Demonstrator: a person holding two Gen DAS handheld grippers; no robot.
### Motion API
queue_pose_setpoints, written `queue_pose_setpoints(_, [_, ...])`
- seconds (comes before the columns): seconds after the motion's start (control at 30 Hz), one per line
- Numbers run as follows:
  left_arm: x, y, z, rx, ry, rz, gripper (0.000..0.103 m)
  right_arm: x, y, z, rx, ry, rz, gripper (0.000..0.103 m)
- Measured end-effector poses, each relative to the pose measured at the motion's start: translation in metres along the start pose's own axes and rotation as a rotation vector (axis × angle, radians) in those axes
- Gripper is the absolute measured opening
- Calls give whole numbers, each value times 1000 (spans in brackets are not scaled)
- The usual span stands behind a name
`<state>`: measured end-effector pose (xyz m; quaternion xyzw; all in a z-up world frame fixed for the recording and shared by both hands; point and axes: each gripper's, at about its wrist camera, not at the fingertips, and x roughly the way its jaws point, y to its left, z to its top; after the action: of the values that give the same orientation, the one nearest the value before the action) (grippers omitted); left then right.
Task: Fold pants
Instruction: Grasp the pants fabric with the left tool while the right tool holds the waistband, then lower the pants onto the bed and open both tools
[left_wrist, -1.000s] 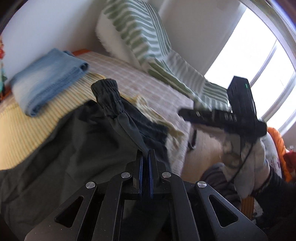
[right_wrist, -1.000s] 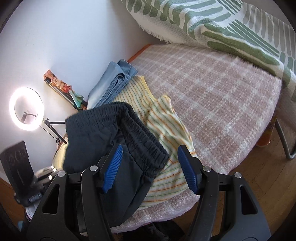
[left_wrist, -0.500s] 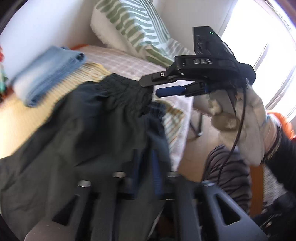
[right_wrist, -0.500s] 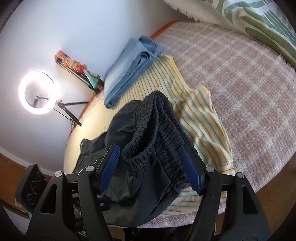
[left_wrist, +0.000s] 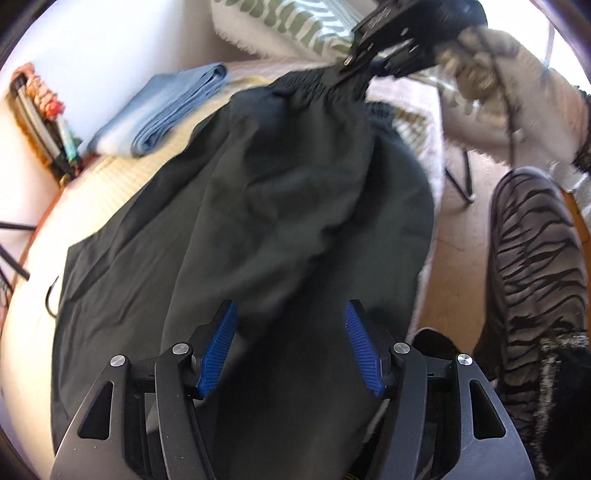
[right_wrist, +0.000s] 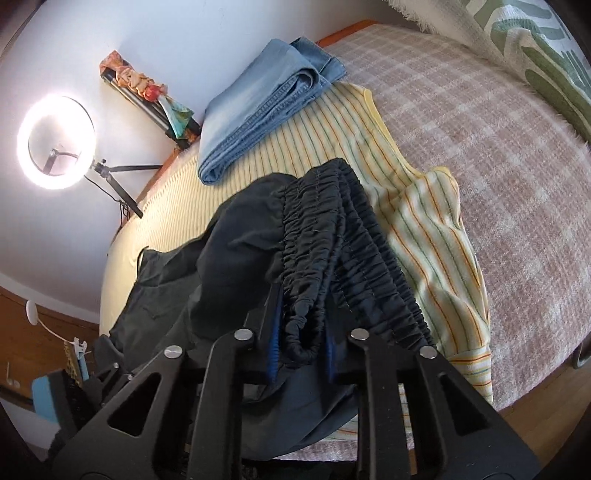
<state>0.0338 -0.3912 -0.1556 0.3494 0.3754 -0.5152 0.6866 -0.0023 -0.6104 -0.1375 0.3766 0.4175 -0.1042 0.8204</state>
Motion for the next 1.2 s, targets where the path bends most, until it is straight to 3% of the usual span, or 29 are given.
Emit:
queue_pose_setpoints(0.17, [2,9,-8,-11,-5,75,56,-11,-4,6,66,-14,60,15])
queue_pose_setpoints(0.2, [2,13,-9,-19,-8,86,42,-12,-5,7,78,-15,72,15])
queue_pose_setpoints(0.23, [2,16,-10,-23,-7,87,18,-13,-6,8,83,-15,74,15])
queue_pose_setpoints(0.27, [1,19,-11,-24,-7,90,10,-14,-5,8,85,-14,73,15])
queue_pose_setpoints(0.33, [-3,25,-11,-40,-14,60,4,-16,-4,9,91,-12,79,15])
queue_pose_setpoints(0.5, [-38,29,-10,-101,-72,-69,2,-32,-3,8,78,-13,101,14])
queue_pose_setpoints(0.63, [-63,7,-12,-58,-109,-121,2,-40,-11,0,65,13,77,14])
queue_pose_setpoints(0.87, [-57,-21,-21,-14,-81,-184,2,-30,-55,-14,148,60,16,13])
queue_pose_setpoints(1.07, [-49,-27,-29,-28,-33,-220,2,-18,-51,-19,55,106,-87,14])
queue_pose_setpoints(1.13, [-52,-25,-32,-50,-37,-227,2,-20,-40,-14,-8,110,-160,20])
queue_pose_setpoints(1.2, [-60,-19,-35,-82,-45,-214,3,-26,-24,-12,-91,83,-243,35])
